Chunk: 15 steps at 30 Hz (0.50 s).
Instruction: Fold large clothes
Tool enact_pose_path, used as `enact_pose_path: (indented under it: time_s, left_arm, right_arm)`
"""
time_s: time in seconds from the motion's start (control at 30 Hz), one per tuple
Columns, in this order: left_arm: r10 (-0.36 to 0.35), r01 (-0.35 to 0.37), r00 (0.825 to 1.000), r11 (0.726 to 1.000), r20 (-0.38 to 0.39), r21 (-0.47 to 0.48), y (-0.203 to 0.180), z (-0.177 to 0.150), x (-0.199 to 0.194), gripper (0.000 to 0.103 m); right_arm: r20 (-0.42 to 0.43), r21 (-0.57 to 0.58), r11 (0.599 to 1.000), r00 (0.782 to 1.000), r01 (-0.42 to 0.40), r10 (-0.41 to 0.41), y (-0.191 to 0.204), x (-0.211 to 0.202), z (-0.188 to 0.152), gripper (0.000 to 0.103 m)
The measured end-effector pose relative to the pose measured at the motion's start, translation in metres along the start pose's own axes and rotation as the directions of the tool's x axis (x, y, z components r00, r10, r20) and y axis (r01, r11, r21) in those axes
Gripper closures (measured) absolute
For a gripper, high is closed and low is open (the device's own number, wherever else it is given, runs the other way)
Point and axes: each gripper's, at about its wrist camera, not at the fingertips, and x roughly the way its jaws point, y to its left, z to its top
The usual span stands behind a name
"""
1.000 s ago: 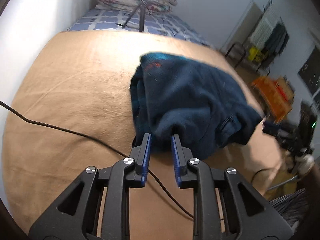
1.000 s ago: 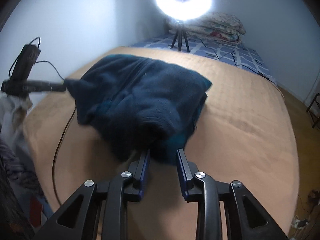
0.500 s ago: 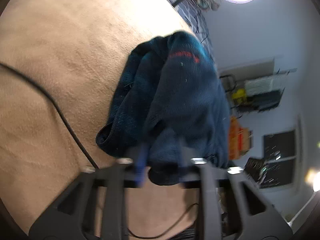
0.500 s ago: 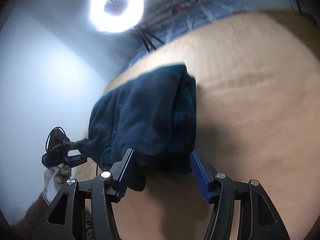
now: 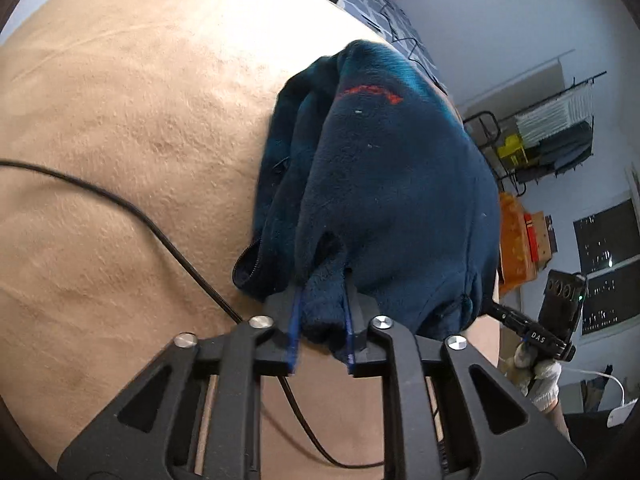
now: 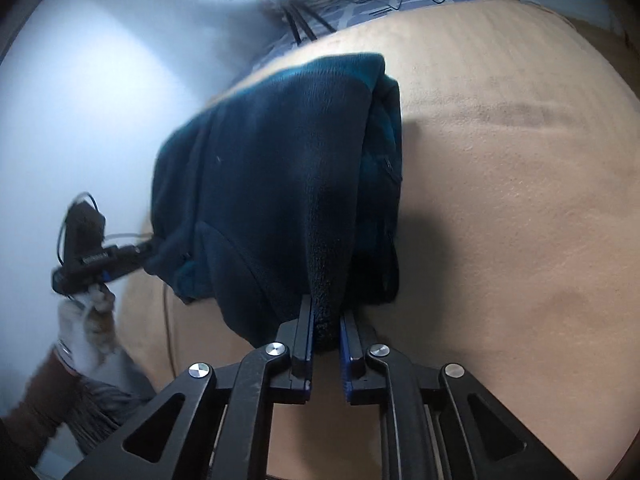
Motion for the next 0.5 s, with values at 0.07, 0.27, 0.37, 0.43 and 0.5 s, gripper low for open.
enact_pose_path:
  time_s: [0.07, 0.27, 0.37, 0.43, 0.5]
  left_arm:
    - [-0.022, 0.022, 1.0, 1.0, 0.005, 0.015, -0.002, 0.01, -0.014, 0.07]
    - [-0.095, 0.095, 0.985, 0.995, 0.144, 0.005, 0.005, 0.058, -0.062, 0.042]
    - [-0.179, 0.191, 0.974, 0.978, 0.14, -0.081, 0.019, 0.084, -0.053, 0.042]
    - [-0.207, 0.223, 0.969, 0.967, 0.132, -0.121, 0.026, 0.101, -0.043, 0.042]
    - [-0.241, 0.259, 0.962, 0.955, 0.125, -0.148, 0.035, 0.112, -0.034, 0.042]
  right_arm:
    - [0.013, -0.059, 0.995, 0.997, 0.078, -0.077, 0.009, -0.014, 0.004, 0.067]
    - [0.235, -0.205, 0.96, 0.962, 0.189, -0.139, 0.068, -0.066, 0.022, 0.066]
    - [0.28, -0.275, 0.951, 0.958, 0.137, -0.057, 0.112, -0.048, 0.035, 0.066]
    - [0.261, -0.334, 0.937, 0.965, 0.103, -0.014, 0.142, -0.021, 0.045, 0.066]
    - [0.221, -0.389, 0.917, 0.975, 0.088, 0.0, 0.165, 0.011, 0.051, 0.068]
